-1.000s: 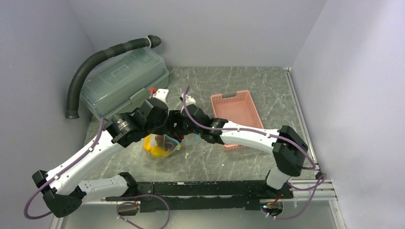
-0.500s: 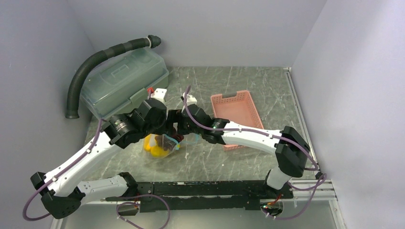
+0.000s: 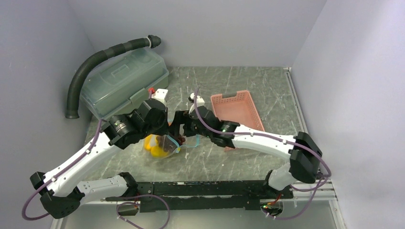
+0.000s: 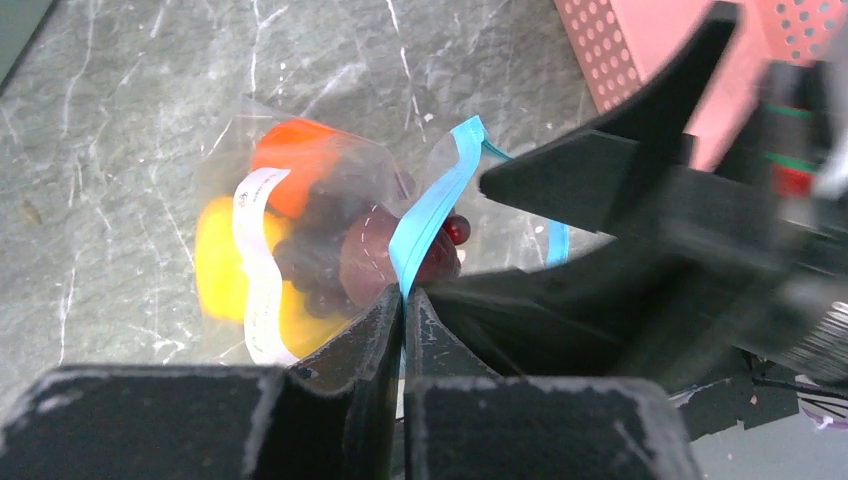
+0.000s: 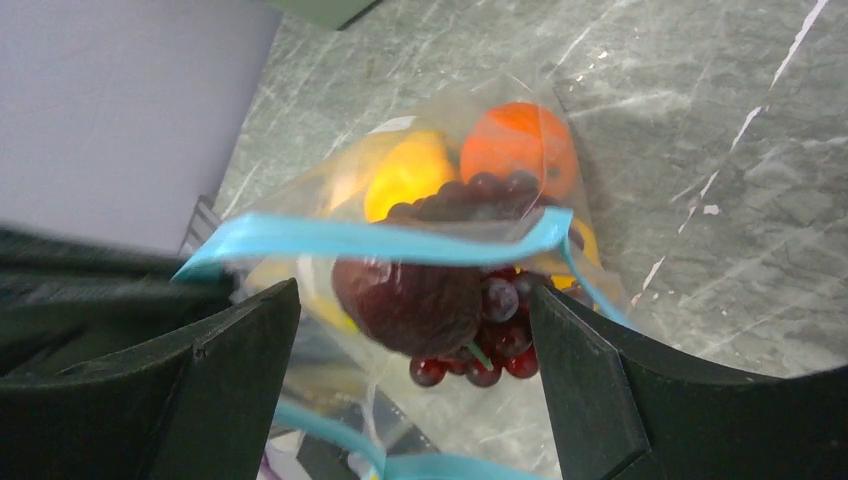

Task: Place the food in the zip-top bag and seal the zipper
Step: Place the fake fruit in the zipper food storage bag, then adjust the zipper food storage bag at the center of the board.

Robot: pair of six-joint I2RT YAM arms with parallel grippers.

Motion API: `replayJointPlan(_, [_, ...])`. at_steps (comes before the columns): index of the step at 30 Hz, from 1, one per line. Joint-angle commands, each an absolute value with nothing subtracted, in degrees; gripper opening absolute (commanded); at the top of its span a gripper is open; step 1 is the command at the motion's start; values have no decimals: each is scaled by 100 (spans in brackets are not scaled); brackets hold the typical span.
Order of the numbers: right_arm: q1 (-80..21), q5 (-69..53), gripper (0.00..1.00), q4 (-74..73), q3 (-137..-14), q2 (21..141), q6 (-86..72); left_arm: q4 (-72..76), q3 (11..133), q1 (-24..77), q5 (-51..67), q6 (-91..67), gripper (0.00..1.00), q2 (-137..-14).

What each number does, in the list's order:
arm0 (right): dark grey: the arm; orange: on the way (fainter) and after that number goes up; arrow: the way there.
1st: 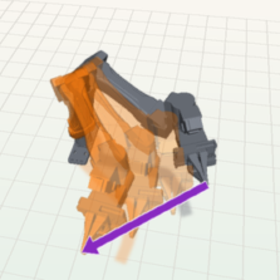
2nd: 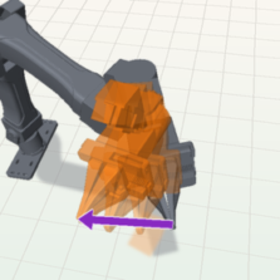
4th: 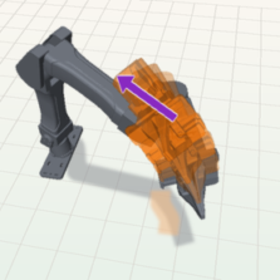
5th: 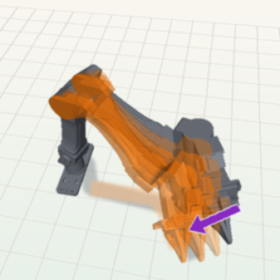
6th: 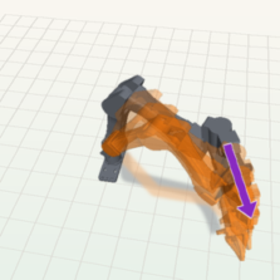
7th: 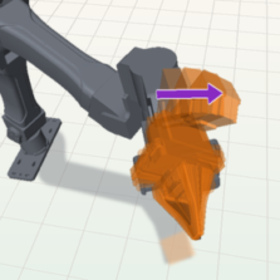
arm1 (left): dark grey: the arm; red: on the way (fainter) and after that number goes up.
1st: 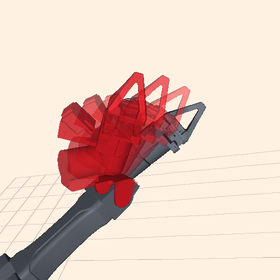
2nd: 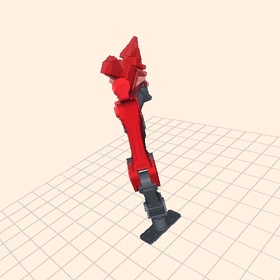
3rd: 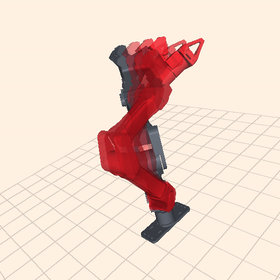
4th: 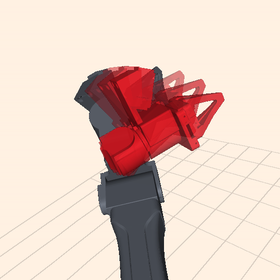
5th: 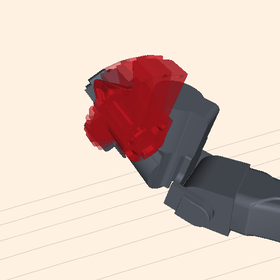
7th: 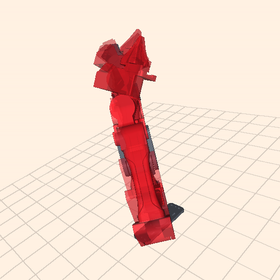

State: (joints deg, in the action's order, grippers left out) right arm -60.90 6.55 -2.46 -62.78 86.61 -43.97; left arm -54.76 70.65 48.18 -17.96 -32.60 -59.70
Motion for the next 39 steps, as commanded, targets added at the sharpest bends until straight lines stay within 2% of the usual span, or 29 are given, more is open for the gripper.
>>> replayJointPlan(1, [-6144, 650, 89, 154, -6185, 7949, -4333, -5523, 7196, 4763, -2049, -3278, 10, -5930])
replayJointPlan(7, [-6144, 710, 89, -88, -5897, 7417, -4307, -5520, 7235, 4763, -2057, -3267, 10, -5974])
replayJointPlan(15, [-6143, 1465, 87, -924, -5477, 6900, -4345, -5549, 7312, 4755, -2074, -3260, 9, -6012])
replayJointPlan(27, [-6132, 1754, 83, -1110, -4811, 6850, -4579, -5533, 7347, 4761, -2039, -3225, 9, -6073])
replayJointPlan(39, [-5953, 1340, 66, -720, -4957, 7801, -4743, -5537, 7327, 4752, -2022, -3224, 10, -6004])
